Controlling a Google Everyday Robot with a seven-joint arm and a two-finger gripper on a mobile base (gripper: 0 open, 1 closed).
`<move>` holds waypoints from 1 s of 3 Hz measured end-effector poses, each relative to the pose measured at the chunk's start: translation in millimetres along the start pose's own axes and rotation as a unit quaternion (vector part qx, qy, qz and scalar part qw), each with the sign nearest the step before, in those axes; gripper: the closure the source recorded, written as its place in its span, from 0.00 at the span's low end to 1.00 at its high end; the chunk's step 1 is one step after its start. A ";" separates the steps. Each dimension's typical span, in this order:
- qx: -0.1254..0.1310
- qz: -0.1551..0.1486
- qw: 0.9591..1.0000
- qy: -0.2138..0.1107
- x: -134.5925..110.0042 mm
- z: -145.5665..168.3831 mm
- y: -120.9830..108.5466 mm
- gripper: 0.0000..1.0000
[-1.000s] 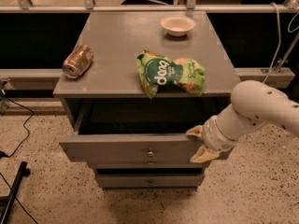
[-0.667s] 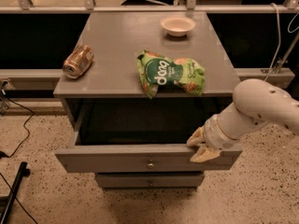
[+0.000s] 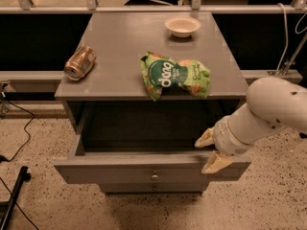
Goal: Open top drawer
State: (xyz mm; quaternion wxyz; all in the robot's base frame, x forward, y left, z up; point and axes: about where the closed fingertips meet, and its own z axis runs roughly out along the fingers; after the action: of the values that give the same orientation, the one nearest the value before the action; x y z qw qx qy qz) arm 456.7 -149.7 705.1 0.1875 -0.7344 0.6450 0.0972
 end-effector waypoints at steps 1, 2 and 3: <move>0.010 -0.005 1.000 0.007 -4.8 -11.1 -1.3 0.24; 0.012 -0.009 1.000 0.010 -7.0 -12.4 -4.7 0.42; 0.020 -0.025 0.999 0.020 -14.6 -15.1 -21.6 0.42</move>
Offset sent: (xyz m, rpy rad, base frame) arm -0.0007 0.0000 0.0130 -0.0121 -0.0248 0.0004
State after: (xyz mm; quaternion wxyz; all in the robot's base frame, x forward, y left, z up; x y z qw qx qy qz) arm 474.3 -140.4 727.7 0.1917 -0.7479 0.6321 0.0654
